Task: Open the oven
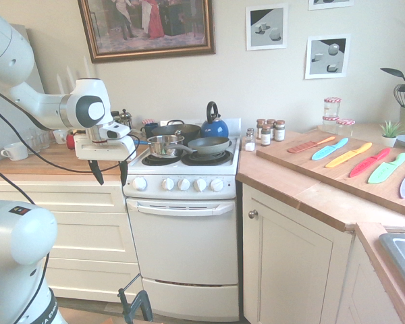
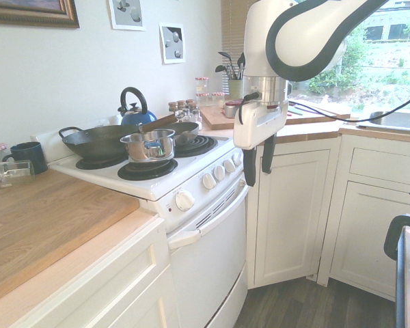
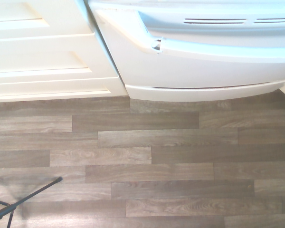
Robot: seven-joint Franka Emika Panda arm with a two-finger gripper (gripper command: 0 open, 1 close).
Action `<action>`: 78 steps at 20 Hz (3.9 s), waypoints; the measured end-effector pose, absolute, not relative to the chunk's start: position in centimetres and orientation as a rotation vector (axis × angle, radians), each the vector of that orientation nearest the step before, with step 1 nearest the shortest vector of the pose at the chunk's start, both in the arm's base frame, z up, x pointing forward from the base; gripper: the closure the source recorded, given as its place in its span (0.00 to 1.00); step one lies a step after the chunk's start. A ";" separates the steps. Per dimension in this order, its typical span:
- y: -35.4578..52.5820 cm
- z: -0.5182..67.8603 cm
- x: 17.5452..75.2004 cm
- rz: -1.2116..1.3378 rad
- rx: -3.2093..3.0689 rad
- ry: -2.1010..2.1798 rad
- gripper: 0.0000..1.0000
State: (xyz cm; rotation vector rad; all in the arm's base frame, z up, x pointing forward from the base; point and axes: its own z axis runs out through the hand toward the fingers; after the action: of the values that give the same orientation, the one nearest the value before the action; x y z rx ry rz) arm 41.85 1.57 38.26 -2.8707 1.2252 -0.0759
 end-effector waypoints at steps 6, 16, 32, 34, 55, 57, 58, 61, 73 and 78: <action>0.1 34.4 42.3 0.070 -2.881 1.197 0.00; -8.8 23.8 51.7 0.143 -2.929 0.991 0.00; -12.1 18.4 54.3 -0.095 -3.210 0.219 0.00; -12.1 18.4 54.4 -0.100 -3.220 0.179 0.00; -14.3 14.9 56.9 -0.059 -3.201 0.098 0.00; -14.8 15.0 56.3 -0.081 -3.192 0.089 0.00; -15.4 15.0 55.6 -0.093 -3.189 0.094 0.00; -18.5 14.9 52.1 -0.061 -3.176 0.142 0.00; -23.0 14.6 32.1 0.132 -3.124 0.348 0.00; -23.1 21.6 32.0 -0.003 -3.158 0.352 0.00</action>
State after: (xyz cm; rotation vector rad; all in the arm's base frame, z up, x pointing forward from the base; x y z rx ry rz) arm 31.96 -23.12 21.59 -3.1584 0.3522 -0.0034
